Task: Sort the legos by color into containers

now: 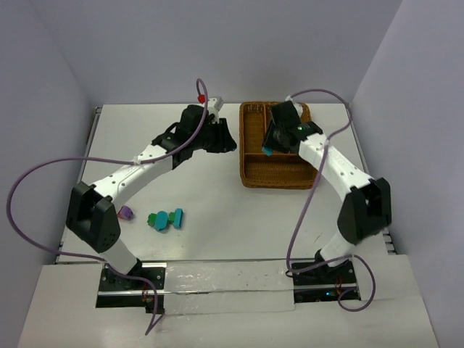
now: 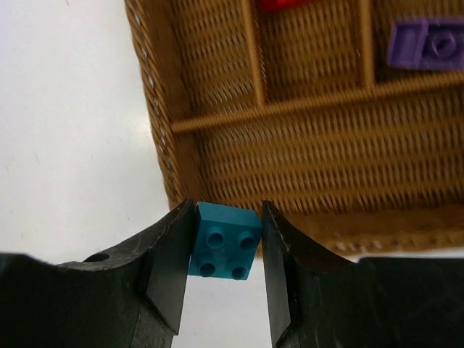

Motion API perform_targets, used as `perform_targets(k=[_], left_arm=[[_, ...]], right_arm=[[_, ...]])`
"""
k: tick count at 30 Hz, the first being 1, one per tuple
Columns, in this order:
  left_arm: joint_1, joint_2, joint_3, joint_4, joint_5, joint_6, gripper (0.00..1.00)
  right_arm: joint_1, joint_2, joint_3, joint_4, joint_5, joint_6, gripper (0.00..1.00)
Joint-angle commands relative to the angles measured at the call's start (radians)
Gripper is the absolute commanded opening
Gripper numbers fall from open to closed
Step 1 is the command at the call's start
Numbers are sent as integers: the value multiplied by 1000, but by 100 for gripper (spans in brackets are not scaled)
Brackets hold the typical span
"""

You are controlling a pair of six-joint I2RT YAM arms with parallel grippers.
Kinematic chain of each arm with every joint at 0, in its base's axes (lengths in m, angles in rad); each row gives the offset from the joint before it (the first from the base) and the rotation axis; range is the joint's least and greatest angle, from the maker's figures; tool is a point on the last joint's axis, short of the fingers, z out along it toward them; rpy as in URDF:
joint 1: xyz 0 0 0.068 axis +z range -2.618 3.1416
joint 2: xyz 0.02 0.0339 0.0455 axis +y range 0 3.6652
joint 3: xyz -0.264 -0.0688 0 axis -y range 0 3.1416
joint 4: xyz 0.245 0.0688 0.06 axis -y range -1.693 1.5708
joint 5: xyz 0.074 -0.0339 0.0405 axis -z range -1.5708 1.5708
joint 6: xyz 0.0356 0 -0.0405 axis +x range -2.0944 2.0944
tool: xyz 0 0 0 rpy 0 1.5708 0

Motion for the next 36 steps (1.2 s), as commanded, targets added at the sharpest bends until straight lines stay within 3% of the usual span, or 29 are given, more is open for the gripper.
perform_targets(k=[1, 10, 13, 16, 22, 27, 31, 36], left_arm=[[1, 0, 61, 11, -70, -69, 0], [1, 24, 83, -10, -103, -73, 0], [1, 36, 92, -17, -105, -71, 0], [2, 45, 94, -16, -110, -71, 0], [2, 55, 93, -3, -103, -81, 0], [1, 93, 126, 3, -96, -81, 0], [3, 175, 204, 6, -87, -77, 0], [3, 377, 410, -44, -124, -68, 0]], right_arm=[[-9, 165, 191, 10, 78, -33, 8], [-22, 538, 583, -39, 82, -44, 19], [-23, 614, 650, -40, 77, -47, 42], [-25, 663, 746, -64, 78, -57, 73], [-28, 666, 818, -80, 79, -79, 84], [-53, 497, 707, -80, 115, -76, 83], [-108, 270, 487, -51, 146, -69, 83], [-209, -1, 192, -19, 157, -73, 84]])
